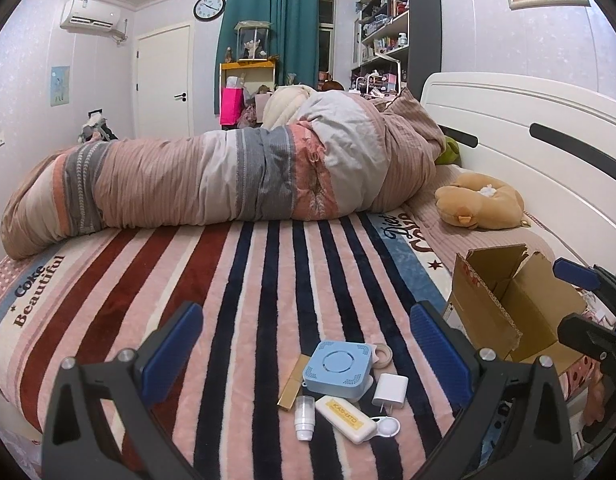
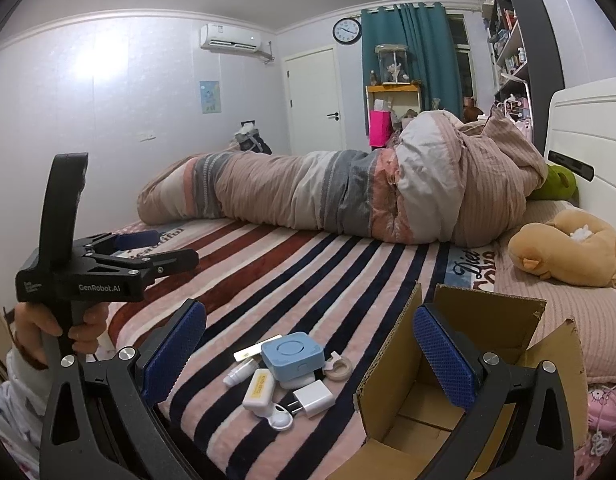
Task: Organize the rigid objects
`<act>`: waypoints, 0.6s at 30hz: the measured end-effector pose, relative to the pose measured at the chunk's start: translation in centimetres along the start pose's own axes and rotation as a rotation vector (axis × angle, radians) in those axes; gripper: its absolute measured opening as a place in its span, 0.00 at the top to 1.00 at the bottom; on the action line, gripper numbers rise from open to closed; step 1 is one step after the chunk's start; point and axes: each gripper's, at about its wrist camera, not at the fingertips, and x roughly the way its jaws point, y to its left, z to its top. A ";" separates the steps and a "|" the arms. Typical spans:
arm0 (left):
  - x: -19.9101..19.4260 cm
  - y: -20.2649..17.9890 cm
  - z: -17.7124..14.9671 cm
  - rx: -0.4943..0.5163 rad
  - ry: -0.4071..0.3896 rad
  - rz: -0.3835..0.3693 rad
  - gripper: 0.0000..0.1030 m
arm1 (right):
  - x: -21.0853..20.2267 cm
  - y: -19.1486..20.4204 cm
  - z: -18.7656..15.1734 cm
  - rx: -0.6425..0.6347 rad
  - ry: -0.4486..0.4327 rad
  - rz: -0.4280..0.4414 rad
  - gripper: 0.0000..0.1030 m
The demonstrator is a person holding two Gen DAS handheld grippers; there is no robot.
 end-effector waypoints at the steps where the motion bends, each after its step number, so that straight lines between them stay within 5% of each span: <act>1: -0.1 0.0 0.0 0.002 -0.002 0.001 0.00 | 0.0 0.0 0.0 -0.002 0.001 -0.001 0.00; 18: -0.6 0.1 0.1 0.007 -0.018 0.001 0.00 | 0.2 0.0 -0.3 -0.001 0.006 0.009 0.00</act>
